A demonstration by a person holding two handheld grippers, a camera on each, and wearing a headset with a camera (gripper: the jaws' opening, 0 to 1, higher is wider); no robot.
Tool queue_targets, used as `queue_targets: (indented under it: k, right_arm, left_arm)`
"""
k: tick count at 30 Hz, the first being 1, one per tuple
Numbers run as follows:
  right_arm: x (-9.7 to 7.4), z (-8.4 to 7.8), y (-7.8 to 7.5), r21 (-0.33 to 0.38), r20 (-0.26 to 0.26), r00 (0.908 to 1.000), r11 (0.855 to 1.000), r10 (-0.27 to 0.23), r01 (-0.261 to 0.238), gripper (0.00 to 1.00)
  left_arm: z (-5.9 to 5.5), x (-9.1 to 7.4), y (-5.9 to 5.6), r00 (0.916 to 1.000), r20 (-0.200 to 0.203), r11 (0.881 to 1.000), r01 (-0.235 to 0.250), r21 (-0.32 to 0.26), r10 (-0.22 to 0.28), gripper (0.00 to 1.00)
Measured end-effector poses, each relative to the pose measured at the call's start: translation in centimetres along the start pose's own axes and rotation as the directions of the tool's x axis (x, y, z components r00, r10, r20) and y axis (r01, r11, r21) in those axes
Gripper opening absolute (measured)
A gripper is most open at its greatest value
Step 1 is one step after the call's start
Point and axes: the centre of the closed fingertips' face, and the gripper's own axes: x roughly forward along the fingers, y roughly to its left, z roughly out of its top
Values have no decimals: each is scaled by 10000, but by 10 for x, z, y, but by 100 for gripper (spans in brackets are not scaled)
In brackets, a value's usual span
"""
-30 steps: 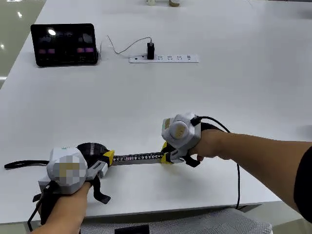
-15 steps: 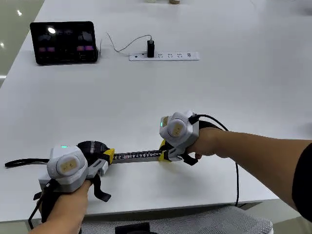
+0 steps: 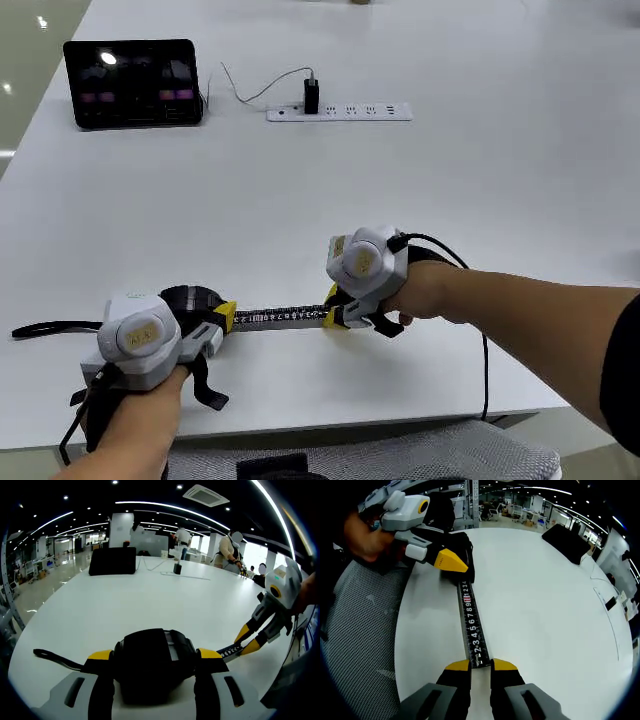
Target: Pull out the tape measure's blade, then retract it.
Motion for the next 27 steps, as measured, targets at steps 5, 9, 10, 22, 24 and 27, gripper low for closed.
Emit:
queue_targets:
  k: [5, 9, 10, 22, 24, 27]
  right_arm:
    - [0, 0, 1, -5, -12, 10000, 10000, 66, -66, 11]
    - [0, 1, 0, -75, 17, 10000, 9999, 82, -82, 11]
    - [0, 1, 0, -49, 13, 10000, 9999, 91, -91, 11]
    - [1, 2, 0, 113, 32, 9999, 9999, 107, -108, 11]
    - [2, 4, 0, 62, 34, 9999, 9999, 113, -113, 11]
    - [3, 6, 0, 51, 80, 9999, 9999, 122, -122, 11]
  left_arm:
    - [0, 0, 0, 10000, 0, 10000, -4, 14, 4, 59]
    - [0, 0, 0, 10000, -2, 10000, -3, 19, 3, 59]
    - [0, 0, -1, 10000, -3, 10000, 1, 12, -1, 59]
    - [0, -1, -1, 10000, -69, 10000, 43, -2, -43, 58]
    - [-1, -1, -1, 9999, -100, 10000, 49, -2, -49, 58]
    - [-1, -1, -1, 9999, -101, 10000, 44, 6, -44, 58]
